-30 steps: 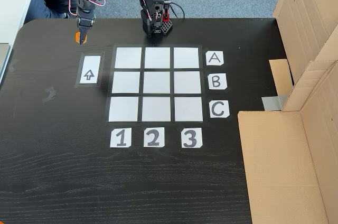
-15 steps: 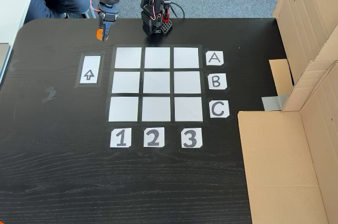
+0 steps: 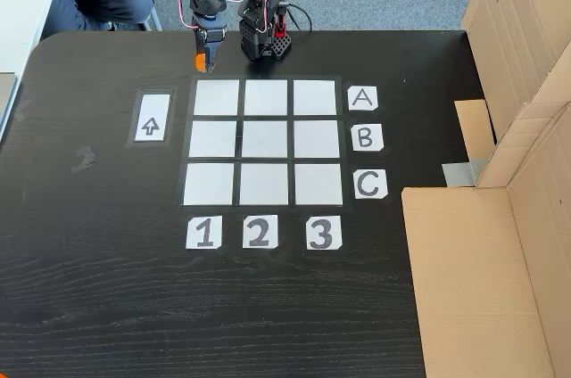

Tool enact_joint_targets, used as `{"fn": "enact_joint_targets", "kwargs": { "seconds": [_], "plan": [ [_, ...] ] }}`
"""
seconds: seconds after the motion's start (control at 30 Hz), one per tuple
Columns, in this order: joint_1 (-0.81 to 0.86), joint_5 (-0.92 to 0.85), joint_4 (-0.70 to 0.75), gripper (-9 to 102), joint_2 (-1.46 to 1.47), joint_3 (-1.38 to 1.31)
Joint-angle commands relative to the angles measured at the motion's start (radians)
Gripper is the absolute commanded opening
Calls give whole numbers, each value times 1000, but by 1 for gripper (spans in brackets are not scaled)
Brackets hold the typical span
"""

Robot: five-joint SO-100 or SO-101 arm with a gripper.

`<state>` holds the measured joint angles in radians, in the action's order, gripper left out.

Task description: Pick up the round, orange token and place it in the grid on square A1.

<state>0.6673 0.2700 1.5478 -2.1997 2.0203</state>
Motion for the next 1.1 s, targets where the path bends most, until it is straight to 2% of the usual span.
{"fn": "enact_joint_targets", "kwargs": {
  "seconds": [0.0, 0.53, 1.07],
  "plan": [
    [-9, -15, 0, 9, -6, 37],
    [-26, -41, -25, 9, 167, 112],
    [-11, -44, -219, 10, 270, 175]
  ]
}}
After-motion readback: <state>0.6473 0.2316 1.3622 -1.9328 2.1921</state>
